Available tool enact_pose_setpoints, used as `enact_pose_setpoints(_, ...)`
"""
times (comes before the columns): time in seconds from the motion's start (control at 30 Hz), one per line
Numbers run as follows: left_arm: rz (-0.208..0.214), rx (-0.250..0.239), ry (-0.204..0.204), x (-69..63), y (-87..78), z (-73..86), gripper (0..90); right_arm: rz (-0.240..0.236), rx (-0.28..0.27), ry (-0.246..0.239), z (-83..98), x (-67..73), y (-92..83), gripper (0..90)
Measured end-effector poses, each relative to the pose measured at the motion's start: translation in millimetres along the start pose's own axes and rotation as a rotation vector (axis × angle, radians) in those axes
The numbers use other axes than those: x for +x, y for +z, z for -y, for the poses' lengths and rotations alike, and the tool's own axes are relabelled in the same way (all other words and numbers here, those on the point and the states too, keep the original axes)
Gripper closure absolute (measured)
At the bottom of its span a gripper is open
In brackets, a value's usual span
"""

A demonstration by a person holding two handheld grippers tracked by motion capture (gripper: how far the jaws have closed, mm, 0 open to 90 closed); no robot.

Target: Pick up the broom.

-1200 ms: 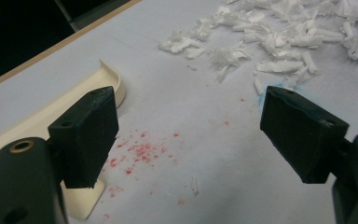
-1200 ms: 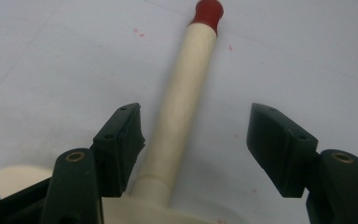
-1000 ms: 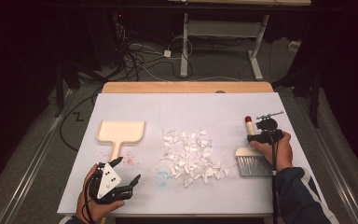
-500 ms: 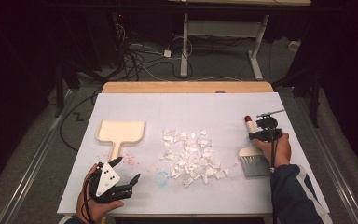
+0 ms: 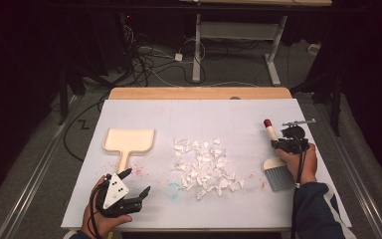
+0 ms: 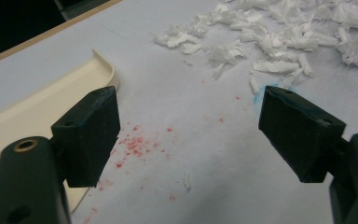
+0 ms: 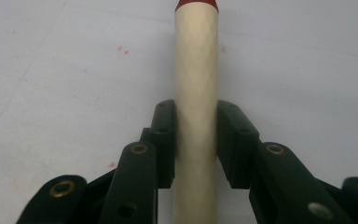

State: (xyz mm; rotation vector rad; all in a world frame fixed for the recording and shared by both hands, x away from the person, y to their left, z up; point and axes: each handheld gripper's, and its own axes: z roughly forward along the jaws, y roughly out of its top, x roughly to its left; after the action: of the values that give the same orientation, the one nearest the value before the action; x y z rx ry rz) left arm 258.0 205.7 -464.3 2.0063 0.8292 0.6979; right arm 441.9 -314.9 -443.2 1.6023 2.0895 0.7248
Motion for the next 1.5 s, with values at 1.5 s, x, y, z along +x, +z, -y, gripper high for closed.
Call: enact_pose_setpoints(1.5,0.116,-0.087,0.04,-37.9,14.9,-55.3,20.5,-0.137,-0.517,-0.158,7.7,69.1,-124.7,71.7)
